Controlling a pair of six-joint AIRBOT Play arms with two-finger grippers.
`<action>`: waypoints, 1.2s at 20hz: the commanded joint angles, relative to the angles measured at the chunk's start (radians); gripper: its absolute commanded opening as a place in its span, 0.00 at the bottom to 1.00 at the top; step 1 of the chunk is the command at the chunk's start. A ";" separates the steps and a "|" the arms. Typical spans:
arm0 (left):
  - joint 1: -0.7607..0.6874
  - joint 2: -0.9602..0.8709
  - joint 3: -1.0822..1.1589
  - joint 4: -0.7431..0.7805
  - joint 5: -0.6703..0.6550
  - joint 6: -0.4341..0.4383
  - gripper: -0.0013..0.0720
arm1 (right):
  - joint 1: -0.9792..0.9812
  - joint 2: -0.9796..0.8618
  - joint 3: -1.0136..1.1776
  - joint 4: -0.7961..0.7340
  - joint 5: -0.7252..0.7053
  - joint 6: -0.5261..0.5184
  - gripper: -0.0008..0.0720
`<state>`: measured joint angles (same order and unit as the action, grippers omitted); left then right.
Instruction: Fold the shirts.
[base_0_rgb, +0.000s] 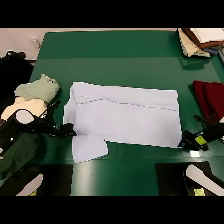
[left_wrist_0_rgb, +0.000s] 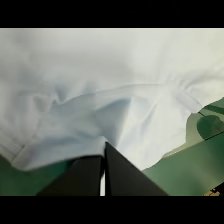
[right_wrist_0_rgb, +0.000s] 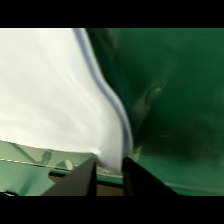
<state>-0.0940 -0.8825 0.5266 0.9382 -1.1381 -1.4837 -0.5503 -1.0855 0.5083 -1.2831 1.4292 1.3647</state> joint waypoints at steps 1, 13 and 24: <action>-0.001 0.001 0.021 0.048 -0.045 0.000 0.04 | 0.072 0.005 0.042 0.007 -0.055 -0.004 0.09; -0.001 0.377 0.126 0.146 -0.443 -0.166 0.04 | 0.110 0.395 0.253 -0.104 0.211 0.039 0.03; 0.007 -0.207 0.433 0.237 0.024 -0.048 0.04 | 0.388 -0.137 0.635 -0.104 -0.012 0.103 0.03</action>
<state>-0.0944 -0.9306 0.8726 1.1496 -1.2205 -1.5532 -0.2062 -1.0576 1.0225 -1.3922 1.4639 1.4548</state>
